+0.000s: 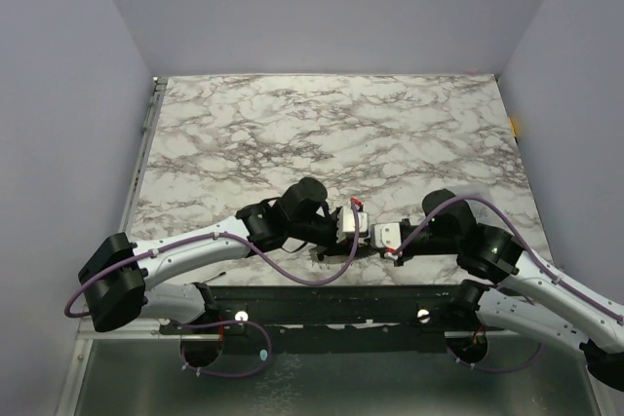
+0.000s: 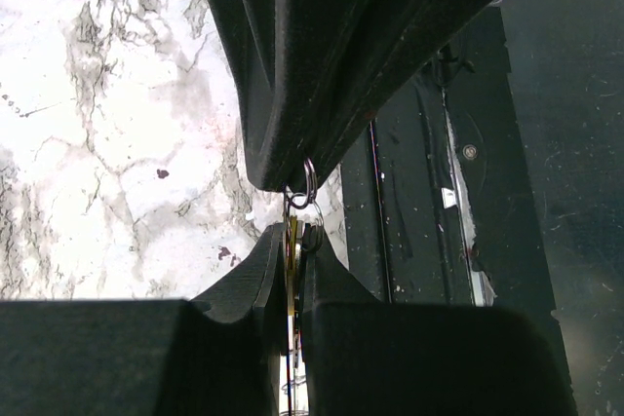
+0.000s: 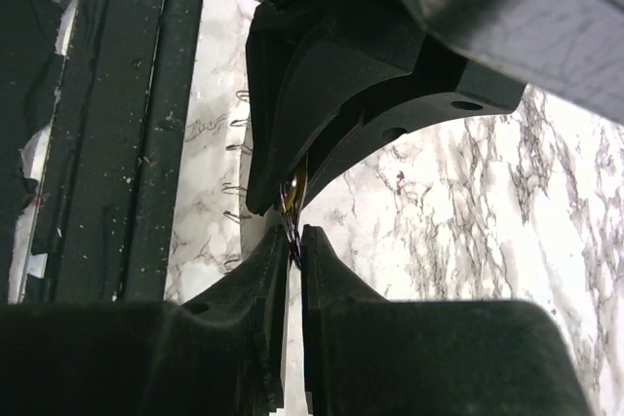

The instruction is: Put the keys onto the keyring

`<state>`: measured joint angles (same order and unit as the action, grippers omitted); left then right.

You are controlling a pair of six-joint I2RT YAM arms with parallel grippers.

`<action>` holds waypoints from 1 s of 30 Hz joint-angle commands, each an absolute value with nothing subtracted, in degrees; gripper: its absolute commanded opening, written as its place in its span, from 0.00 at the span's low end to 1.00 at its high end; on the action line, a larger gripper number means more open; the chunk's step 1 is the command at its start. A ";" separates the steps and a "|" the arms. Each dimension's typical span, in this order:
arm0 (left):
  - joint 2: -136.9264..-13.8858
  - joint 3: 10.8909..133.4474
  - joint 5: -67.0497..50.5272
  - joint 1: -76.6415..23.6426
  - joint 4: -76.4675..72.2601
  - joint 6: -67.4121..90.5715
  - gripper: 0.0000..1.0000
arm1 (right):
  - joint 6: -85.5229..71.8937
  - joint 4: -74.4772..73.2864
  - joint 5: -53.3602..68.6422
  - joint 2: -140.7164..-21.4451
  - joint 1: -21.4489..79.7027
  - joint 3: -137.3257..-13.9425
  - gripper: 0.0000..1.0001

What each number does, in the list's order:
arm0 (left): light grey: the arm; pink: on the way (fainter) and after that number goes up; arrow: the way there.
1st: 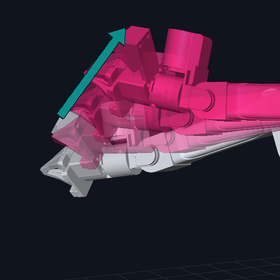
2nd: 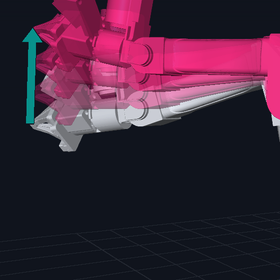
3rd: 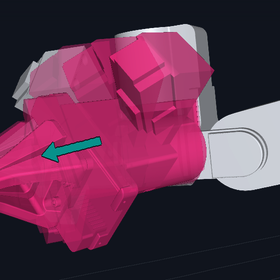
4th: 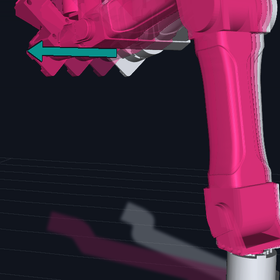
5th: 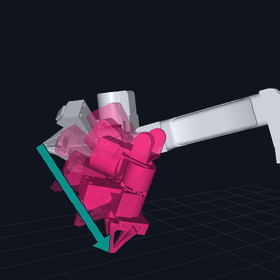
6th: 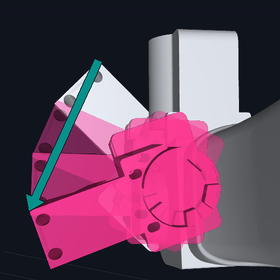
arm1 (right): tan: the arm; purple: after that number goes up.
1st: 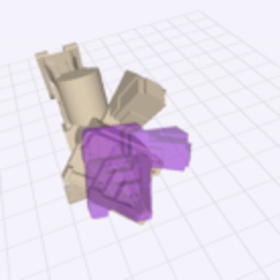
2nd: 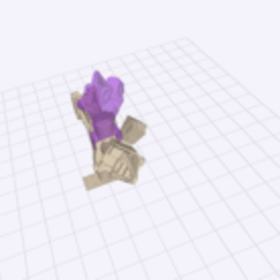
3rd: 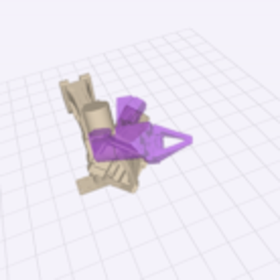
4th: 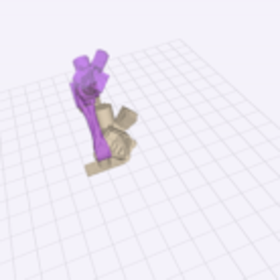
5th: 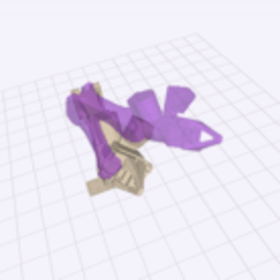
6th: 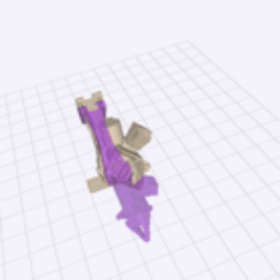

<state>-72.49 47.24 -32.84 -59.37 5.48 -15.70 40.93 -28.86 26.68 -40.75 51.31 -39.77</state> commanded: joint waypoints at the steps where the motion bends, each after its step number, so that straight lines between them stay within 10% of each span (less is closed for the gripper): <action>1: -70.93 49.22 -33.31 -59.68 3.70 -16.33 0.00 | 40.11 -26.76 28.17 -40.29 51.59 -38.90 0.07; 30: -65.84 49.31 -35.99 -59.43 3.27 -17.16 0.00 | 29.22 -0.53 27.49 -31.05 51.57 -29.49 0.01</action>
